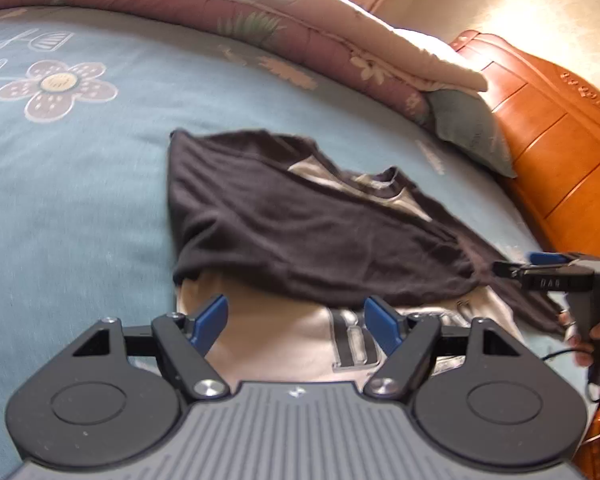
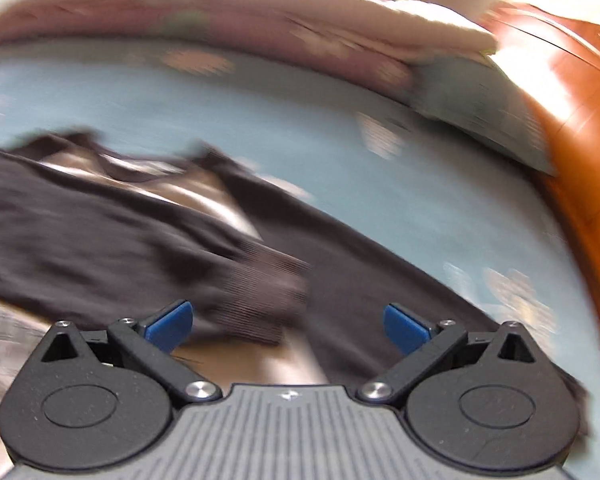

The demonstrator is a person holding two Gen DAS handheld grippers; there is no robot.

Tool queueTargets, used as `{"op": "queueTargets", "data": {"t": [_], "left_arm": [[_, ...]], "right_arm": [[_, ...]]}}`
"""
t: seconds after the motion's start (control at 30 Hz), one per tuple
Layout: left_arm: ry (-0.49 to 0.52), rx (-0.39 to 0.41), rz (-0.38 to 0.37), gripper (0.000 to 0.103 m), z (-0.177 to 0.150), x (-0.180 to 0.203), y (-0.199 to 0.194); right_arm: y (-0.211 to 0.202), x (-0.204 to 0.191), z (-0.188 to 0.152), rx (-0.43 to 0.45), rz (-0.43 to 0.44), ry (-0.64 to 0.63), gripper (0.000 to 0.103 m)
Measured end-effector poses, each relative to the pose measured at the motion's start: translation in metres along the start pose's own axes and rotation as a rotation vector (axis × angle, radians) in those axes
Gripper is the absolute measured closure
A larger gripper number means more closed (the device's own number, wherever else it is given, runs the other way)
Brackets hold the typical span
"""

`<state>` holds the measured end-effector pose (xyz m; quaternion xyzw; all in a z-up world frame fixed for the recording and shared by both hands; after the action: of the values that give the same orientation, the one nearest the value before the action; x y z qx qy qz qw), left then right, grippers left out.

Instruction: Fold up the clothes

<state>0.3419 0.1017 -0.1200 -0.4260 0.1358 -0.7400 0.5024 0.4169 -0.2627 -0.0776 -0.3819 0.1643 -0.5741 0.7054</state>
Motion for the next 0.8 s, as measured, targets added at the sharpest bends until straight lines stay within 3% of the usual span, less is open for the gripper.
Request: {"op": "queueTargets", "data": {"t": [0.17,0.27,0.37,0.5,0.6,0.67,0.8], "left_arm": [[-0.092,-0.029,-0.128,0.021,0.064,-0.028,-0.001],[-0.154,-0.102,-0.235,0.02,0.103,-0.043,0.021],[-0.169,-0.145,-0.243,0.02,0.108,-0.055,0.045],[-0.185,-0.197,-0.243,0.021,0.112,-0.069,0.076],[-0.197,-0.235,-0.243,0.021,0.114,-0.08,0.099],[-0.195,-0.236,-0.239,0.021,0.118,-0.085,0.11],[-0.156,-0.224,-0.22,0.021,0.124,-0.081,0.119]], "right_arm": [[-0.006,-0.08,0.029,0.112,0.457,-0.098,0.0],[0.0,-0.137,0.043,0.143,0.662,-0.177,0.0],[0.008,-0.189,0.053,0.167,0.752,-0.263,0.0],[0.026,-0.224,0.06,0.143,0.853,-0.238,0.0],[0.048,-0.245,0.06,0.053,0.906,-0.22,0.0],[0.054,-0.258,0.053,0.001,0.911,-0.235,0.0],[0.038,-0.268,0.039,0.031,0.867,-0.308,0.0]]}}
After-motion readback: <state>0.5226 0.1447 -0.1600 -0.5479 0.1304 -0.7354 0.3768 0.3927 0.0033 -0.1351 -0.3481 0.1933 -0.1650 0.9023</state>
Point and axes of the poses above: each gripper's, at about its wrist camera, not at the fingertips, and y roughly the way its jaws point, x to its right, z to its top, the point moved 2 cm from there along y, roughly the way its jaws point, and after that the axes turned 4 degrees about -y, right-handed, at the moved point
